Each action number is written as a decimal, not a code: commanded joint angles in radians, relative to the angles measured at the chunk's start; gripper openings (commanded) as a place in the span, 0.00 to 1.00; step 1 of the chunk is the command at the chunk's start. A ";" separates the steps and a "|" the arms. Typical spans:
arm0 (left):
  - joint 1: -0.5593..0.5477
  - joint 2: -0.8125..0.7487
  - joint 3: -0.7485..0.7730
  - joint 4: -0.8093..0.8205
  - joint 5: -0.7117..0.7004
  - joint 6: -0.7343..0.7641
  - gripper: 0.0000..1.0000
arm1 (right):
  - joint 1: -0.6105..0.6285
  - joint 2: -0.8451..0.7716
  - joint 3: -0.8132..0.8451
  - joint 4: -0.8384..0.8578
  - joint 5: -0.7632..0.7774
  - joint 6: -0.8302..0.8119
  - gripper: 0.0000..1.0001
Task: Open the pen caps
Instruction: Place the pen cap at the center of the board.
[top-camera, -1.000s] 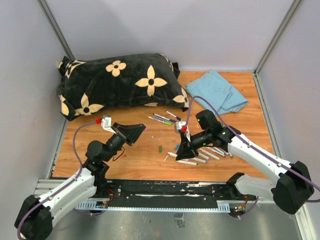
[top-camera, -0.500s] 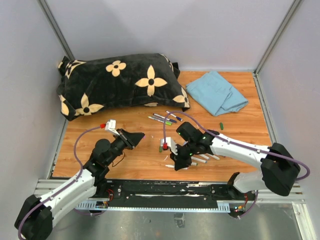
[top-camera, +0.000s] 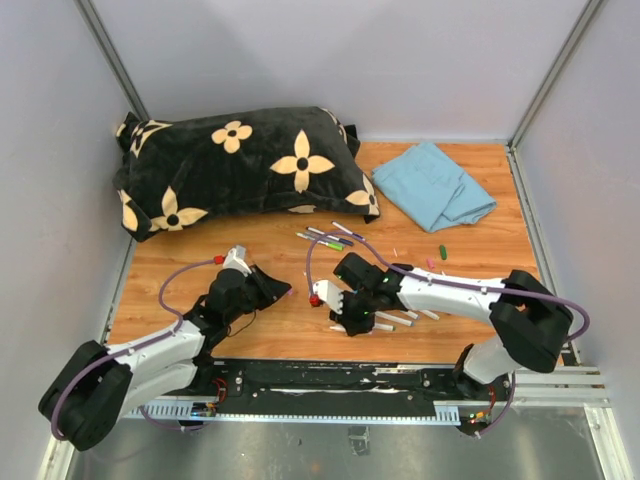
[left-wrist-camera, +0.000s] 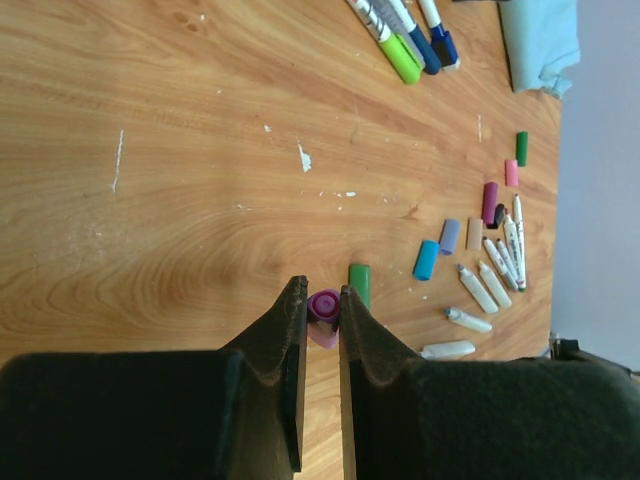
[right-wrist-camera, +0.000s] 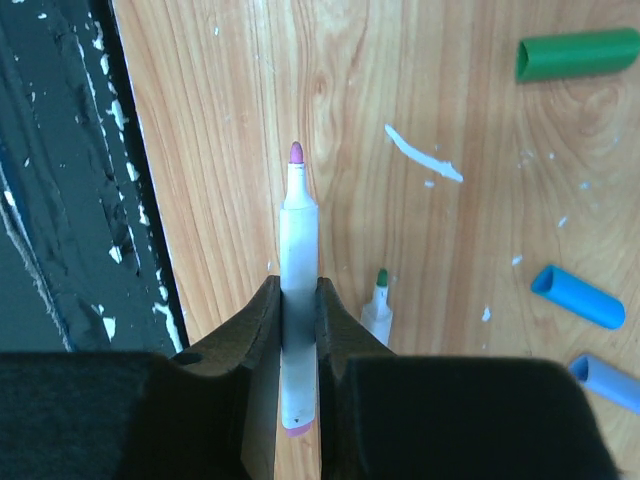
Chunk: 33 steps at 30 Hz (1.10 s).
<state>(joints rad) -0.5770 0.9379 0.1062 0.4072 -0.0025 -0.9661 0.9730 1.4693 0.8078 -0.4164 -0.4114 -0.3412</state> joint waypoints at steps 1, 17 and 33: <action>0.006 0.026 0.027 -0.001 0.002 -0.039 0.00 | 0.058 0.050 0.054 0.018 0.092 0.022 0.13; -0.049 0.081 0.031 -0.010 -0.029 -0.101 0.00 | 0.093 0.111 0.080 0.016 0.175 0.034 0.19; -0.077 0.154 0.062 -0.010 -0.050 -0.130 0.00 | 0.092 0.130 0.090 -0.007 0.147 0.035 0.27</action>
<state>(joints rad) -0.6453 1.0817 0.1406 0.3939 -0.0330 -1.0832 1.0523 1.5826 0.8696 -0.3981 -0.2611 -0.3141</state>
